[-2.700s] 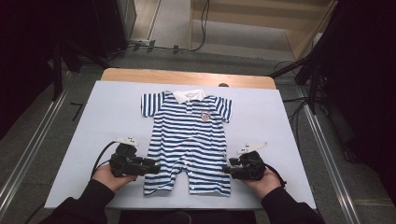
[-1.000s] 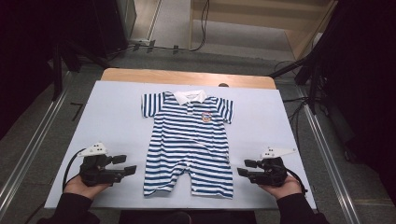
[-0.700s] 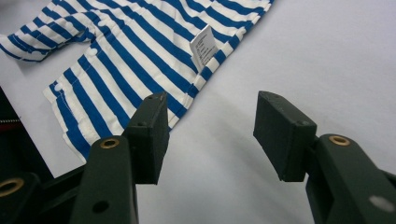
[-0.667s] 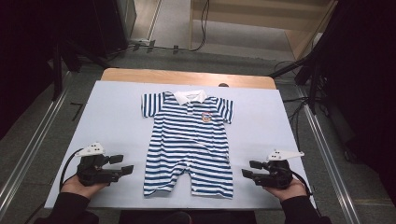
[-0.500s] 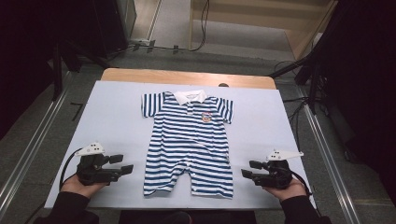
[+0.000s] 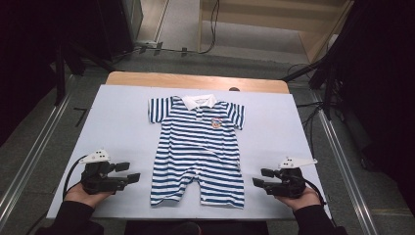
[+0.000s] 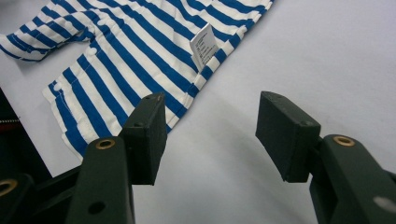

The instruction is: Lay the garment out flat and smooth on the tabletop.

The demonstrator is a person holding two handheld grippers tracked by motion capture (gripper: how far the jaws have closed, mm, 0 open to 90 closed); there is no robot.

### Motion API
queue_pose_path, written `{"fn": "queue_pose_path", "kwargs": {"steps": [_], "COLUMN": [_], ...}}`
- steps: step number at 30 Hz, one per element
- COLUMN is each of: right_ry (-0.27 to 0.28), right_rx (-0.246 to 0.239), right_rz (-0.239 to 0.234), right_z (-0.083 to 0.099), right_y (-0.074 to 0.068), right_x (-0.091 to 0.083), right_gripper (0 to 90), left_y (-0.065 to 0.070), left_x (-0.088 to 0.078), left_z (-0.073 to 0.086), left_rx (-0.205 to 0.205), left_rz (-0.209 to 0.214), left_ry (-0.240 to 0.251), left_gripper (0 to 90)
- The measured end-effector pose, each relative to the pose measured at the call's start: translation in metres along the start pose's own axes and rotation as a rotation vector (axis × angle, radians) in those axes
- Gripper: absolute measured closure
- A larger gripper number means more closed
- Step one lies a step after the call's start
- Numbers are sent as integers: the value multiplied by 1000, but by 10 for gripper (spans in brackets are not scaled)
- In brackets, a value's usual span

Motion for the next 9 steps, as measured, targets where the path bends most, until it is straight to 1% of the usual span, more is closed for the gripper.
{"fn": "queue_pose_path", "kwargs": {"steps": [6, 9], "right_ry": [0, -2], "right_rx": [-3, -2], "right_rz": [-2, -4], "right_z": [0, 0], "right_y": [0, 0], "right_x": [1, 1], "right_gripper": [411, 377], "left_y": [0, -1], "left_x": [0, 1], "left_z": [0, 0], "left_rx": [-4, -9], "left_rz": [1, 2], "left_ry": [-3, -4], "left_gripper": [318, 313]}}
Point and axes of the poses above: each handheld gripper's, and its own axes: x roughly forward along the jaws, z roughly out of its underside, y roughly to its right, the point moved 7 cm from there along x, roughly forward along the jaws, and after that the axes turned 3 degrees about z, right-handed, at the moved point
